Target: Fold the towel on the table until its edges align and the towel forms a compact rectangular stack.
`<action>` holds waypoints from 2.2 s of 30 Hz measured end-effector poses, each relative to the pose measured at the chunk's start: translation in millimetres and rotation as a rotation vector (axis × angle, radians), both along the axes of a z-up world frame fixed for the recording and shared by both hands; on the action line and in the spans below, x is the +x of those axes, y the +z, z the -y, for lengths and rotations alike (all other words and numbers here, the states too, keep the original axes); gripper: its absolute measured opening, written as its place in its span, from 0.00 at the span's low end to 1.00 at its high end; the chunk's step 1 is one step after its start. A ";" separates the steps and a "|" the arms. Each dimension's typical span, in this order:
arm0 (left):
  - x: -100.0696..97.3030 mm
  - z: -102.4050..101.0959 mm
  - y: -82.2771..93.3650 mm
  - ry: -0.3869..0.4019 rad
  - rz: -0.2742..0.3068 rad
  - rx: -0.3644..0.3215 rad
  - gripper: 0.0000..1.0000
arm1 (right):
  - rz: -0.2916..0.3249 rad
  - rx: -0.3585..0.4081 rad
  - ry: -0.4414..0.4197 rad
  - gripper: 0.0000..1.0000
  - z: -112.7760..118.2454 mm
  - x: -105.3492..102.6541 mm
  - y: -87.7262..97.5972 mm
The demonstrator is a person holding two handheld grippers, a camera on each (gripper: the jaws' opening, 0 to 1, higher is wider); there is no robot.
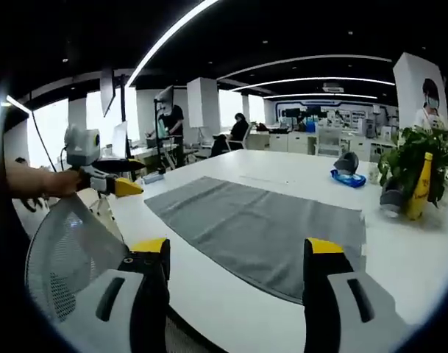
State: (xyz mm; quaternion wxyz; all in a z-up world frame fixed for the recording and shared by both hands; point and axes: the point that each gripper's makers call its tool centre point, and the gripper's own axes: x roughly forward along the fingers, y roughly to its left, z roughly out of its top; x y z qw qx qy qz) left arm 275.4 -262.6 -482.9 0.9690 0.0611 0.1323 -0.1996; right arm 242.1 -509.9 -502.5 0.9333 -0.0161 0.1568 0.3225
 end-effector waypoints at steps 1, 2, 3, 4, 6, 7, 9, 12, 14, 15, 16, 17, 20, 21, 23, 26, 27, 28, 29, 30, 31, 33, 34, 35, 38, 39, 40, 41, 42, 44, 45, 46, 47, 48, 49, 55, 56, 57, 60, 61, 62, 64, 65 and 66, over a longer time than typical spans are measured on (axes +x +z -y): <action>0.0 -1.1 0.6 0.006 -0.003 -0.012 0.95 | -0.005 0.001 -0.006 0.74 1.2 0.5 -1.2; 0.2 -2.2 1.1 0.011 -0.007 -0.025 0.95 | -0.012 0.001 -0.013 0.74 2.7 1.0 -3.2; 0.4 -2.7 1.3 0.014 -0.010 -0.037 0.94 | -0.016 -0.001 -0.017 0.74 3.5 0.9 -4.1; 0.5 -3.1 2.0 0.017 -0.015 -0.060 0.93 | -0.016 -0.003 -0.020 0.74 4.4 1.0 -4.6; 1.5 -4.5 3.4 0.026 -0.013 -0.084 0.93 | -0.004 -0.032 -0.021 0.76 6.5 1.0 -8.6; 1.6 -4.4 3.7 0.031 -0.015 -0.088 0.93 | -0.001 -0.043 -0.017 0.77 6.9 0.9 -10.0; 2.6 -5.7 2.3 0.041 -0.020 -0.088 0.95 | -0.007 -0.124 -0.013 0.78 12.9 -0.5 -20.1; 2.3 -4.7 1.1 0.042 -0.029 -0.098 0.96 | -0.016 -0.169 -0.007 0.75 14.2 -1.9 -25.7; 1.9 -3.3 1.3 0.036 -0.028 -0.095 0.96 | -0.004 -0.164 0.000 0.76 12.8 -1.9 -23.3; 1.7 -3.4 0.5 0.035 -0.029 -0.090 0.96 | 0.000 -0.166 0.001 0.76 12.5 -1.9 -22.9; 1.6 -3.3 0.0 0.033 -0.031 -0.086 0.96 | 0.002 -0.168 0.001 0.76 12.8 -1.9 -23.0; 1.2 -2.6 0.0 0.031 -0.031 -0.083 0.96 | 0.000 -0.169 0.001 0.76 12.9 -2.0 -23.3; 0.8 -3.3 0.0 0.034 -0.029 -0.078 0.96 | -0.020 -0.161 -0.004 0.77 13.9 -2.2 -26.1; 0.8 -4.2 -0.4 0.038 -0.028 -0.073 0.96 | -0.031 -0.147 -0.004 0.78 13.6 -2.2 -27.2; 0.8 -6.0 -0.8 0.047 -0.027 -0.061 0.96 | -0.065 -0.106 -0.016 0.80 13.2 -3.1 -29.0; 0.4 -7.0 -1.6 0.053 -0.029 -0.050 0.96 | -0.075 -0.078 -0.025 0.80 13.6 -2.8 -28.0; 0.3 -7.4 -1.7 0.053 -0.028 -0.046 0.96 | -0.078 -0.072 -0.026 0.80 13.3 -3.0 -28.0; 0.1 -7.1 -2.0 0.052 -0.028 -0.041 0.96 | -0.079 -0.071 -0.027 0.80 13.0 -3.2 -28.0; 0.1 -7.2 -2.1 0.050 -0.027 -0.040 0.96 | -0.080 -0.070 -0.026 0.80 12.8 -3.5 -28.2; -0.1 -7.1 -2.4 0.049 -0.029 -0.039 0.96 | -0.083 -0.068 -0.024 0.80 12.3 -3.8 -28.3; -0.3 -7.1 -2.5 0.048 -0.028 -0.036 0.96 | -0.083 -0.068 -0.023 0.80 12.0 -3.9 -28.2; 0.0 -7.3 -2.2 0.048 -0.026 -0.033 0.96 | -0.080 -0.061 -0.017 0.79 11.0 -4.1 -27.0; 0.2 -7.2 -1.6 0.047 -0.023 -0.033 0.96 | -0.078 -0.056 -0.017 0.79 10.6 -4.2 -25.8; 0.1 -7.1 -1.0 0.047 -0.021 -0.034 0.96 | -0.075 -0.048 -0.021 0.78 11.4 -3.9 -24.3; -0.5 -7.3 3.4 0.051 -0.002 -0.038 0.96 | -0.073 -0.047 -0.025 0.78 12.4 -3.3 -24.7; -0.9 -7.3 4.6 0.053 0.001 -0.040 0.96 | -0.071 -0.057 -0.025 0.78 12.8 -3.3 -25.3; -1.2 -7.7 6.0 0.056 0.007 -0.044 0.96 | -0.069 -0.062 -0.024 0.77 12.7 -3.3 -25.2; -0.2 -9.1 6.9 0.058 0.012 -0.050 0.96 | -0.066 -0.061 -0.024 0.77 12.6 -3.3 -24.6; 0.2 -9.8 7.2 0.061 0.012 -0.054 0.96 | -0.064 -0.056 -0.024 0.77 12.5 -3.1 -23.7; 0.5 -9.6 7.6 0.060 0.015 -0.056 0.96 | -0.078 0.021 -0.029 0.77 10.3 -3.8 -18.7; 0.2 -8.7 8.0 0.058 0.016 -0.056 0.96 | -0.083 0.064 -0.027 0.78 8.4 -4.0 -15.1; -0.1 -7.3 8.7 0.051 0.018 -0.058 0.96 | -0.076 0.113 -0.038 0.80 8.9 -3.0 -9.6; -0.6 -6.7 9.1 0.047 0.021 -0.056 0.96 | -0.066 0.112 -0.038 0.81 10.5 -3.1 -8.5; -1.1 -5.9 10.3 0.044 0.028 -0.050 0.95 | -0.072 0.096 -0.044 0.81 13.8 -4.1 -10.8; -2.2 -4.4 12.2 0.040 0.036 -0.043 0.95 | -0.080 0.090 -0.041 0.78 15.3 -5.4 -12.2; -3.2 -4.6 12.8 0.050 0.043 -0.017 0.93 | -0.051 0.065 -0.067 0.72 44.4 -3.6 -3.8; -2.9 -6.0 12.0 0.057 0.039 -0.014 0.93 | -0.050 0.066 -0.078 0.72 49.7 -2.3 -2.1; -2.5 -7.2 11.3 0.063 0.036 -0.012 0.93 | -0.051 0.068 -0.084 0.71 54.0 -1.3 -0.5; -2.1 -9.0 10.4 0.077 0.028 -0.012 0.93 | -0.020 0.050 -0.117 0.71 73.0 6.1 7.3; -2.1 -8.3 10.5 0.076 0.027 -0.012 0.93 | -0.013 0.051 -0.123 0.72 77.7 8.1 9.4; -2.7 -5.8 10.7 0.074 0.024 -0.010 0.92 | -0.007 0.049 -0.131 0.72 84.8 11.4 11.7; -5.5 3.1 18.9 0.041 0.077 0.081 0.88 | 0.004 0.047 -0.151 0.73 98.6 17.0 15.7; -5.7 9.1 24.7 0.024 0.115 0.112 0.87 | 0.016 0.048 -0.152 0.73 103.4 18.6 18.7; -5.3 19.3 30.9 0.000 0.155 0.151 0.88 | 0.032 0.048 -0.152 0.72 108.7 20.3 22.0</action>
